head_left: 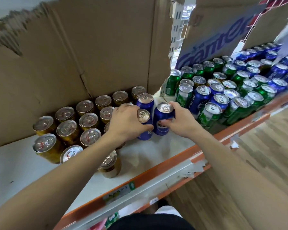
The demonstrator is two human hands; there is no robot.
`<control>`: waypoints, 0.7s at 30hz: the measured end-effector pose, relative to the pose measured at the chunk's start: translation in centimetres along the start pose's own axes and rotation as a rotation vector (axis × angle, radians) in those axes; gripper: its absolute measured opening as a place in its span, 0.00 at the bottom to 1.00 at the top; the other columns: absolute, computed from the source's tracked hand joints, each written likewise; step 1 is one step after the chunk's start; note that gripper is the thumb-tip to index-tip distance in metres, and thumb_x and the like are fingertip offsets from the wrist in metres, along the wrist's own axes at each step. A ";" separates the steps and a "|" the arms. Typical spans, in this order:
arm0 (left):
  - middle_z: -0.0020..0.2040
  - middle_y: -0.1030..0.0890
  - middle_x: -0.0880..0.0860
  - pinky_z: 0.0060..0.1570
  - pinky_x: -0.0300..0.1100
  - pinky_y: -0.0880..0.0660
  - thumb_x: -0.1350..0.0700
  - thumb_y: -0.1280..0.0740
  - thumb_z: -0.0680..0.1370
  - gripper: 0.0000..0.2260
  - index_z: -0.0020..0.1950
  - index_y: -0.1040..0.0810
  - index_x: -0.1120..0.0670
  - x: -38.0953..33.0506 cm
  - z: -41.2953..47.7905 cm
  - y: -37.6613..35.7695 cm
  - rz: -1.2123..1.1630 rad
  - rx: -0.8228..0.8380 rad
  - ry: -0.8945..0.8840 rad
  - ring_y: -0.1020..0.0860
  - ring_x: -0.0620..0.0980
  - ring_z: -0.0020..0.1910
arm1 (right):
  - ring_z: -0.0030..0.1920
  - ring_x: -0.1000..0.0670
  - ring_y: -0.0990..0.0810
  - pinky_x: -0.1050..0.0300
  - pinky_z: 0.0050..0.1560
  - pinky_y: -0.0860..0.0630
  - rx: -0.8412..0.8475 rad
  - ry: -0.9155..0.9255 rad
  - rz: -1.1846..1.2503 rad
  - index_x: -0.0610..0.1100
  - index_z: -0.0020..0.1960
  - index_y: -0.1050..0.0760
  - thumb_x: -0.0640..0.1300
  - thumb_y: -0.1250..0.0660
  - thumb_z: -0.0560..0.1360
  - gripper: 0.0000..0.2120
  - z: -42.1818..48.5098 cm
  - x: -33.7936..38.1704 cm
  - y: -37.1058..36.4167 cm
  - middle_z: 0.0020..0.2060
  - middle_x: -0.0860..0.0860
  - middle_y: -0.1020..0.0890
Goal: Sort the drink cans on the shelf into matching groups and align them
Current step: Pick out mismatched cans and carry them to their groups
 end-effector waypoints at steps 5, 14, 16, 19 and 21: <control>0.50 0.18 0.46 0.46 0.40 0.23 0.41 0.21 0.64 0.28 0.60 0.21 0.52 0.0 -1.0 3.2 -0.381 -0.040 0.051 0.21 0.46 0.50 | 0.52 0.55 0.19 0.56 0.57 0.24 -0.110 -0.064 0.122 0.47 0.67 0.32 0.44 0.23 0.71 0.29 -3.0 0.8 2.9 0.53 0.55 0.19; 0.50 0.16 0.47 0.40 0.34 0.22 0.48 0.19 0.64 0.28 0.61 0.21 0.53 -5.7 -0.5 6.7 -0.829 0.038 -0.026 0.17 0.43 0.47 | 0.49 0.58 0.19 0.65 0.51 0.23 -0.294 -0.040 0.223 0.48 0.62 0.26 0.46 0.24 0.72 0.21 -9.5 3.3 10.9 0.49 0.57 0.19; 0.49 0.15 0.48 0.41 0.35 0.21 0.49 0.18 0.64 0.27 0.60 0.20 0.53 -7.9 -0.5 6.8 -0.862 0.048 -0.076 0.16 0.44 0.46 | 0.46 0.63 0.19 0.66 0.49 0.23 -0.337 -0.034 0.227 0.49 0.58 0.25 0.48 0.23 0.71 0.18 -10.8 3.0 12.5 0.47 0.57 0.18; 0.51 0.16 0.48 0.43 0.36 0.21 0.51 0.18 0.63 0.27 0.60 0.20 0.52 -11.4 -0.6 6.4 -0.863 0.066 -0.144 0.17 0.45 0.47 | 0.49 0.56 0.17 0.57 0.53 0.21 -0.443 -0.041 0.250 0.51 0.54 0.23 0.52 0.23 0.70 0.16 -12.6 1.4 15.1 0.49 0.54 0.16; 0.51 0.16 0.48 0.40 0.35 0.22 0.52 0.17 0.62 0.27 0.58 0.20 0.51 -13.9 -0.6 5.7 -0.864 0.079 -0.177 0.17 0.43 0.45 | 0.49 0.53 0.17 0.50 0.55 0.20 -0.497 -0.057 0.271 0.50 0.52 0.22 0.52 0.23 0.70 0.14 -13.7 -0.3 16.9 0.47 0.53 0.15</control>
Point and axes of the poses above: each hand's wrist, its own z-axis towards the middle knuckle, its own y-axis out of the back of the hand, x = y × z, the point moved 2 cm from there along z, towards the middle knuckle
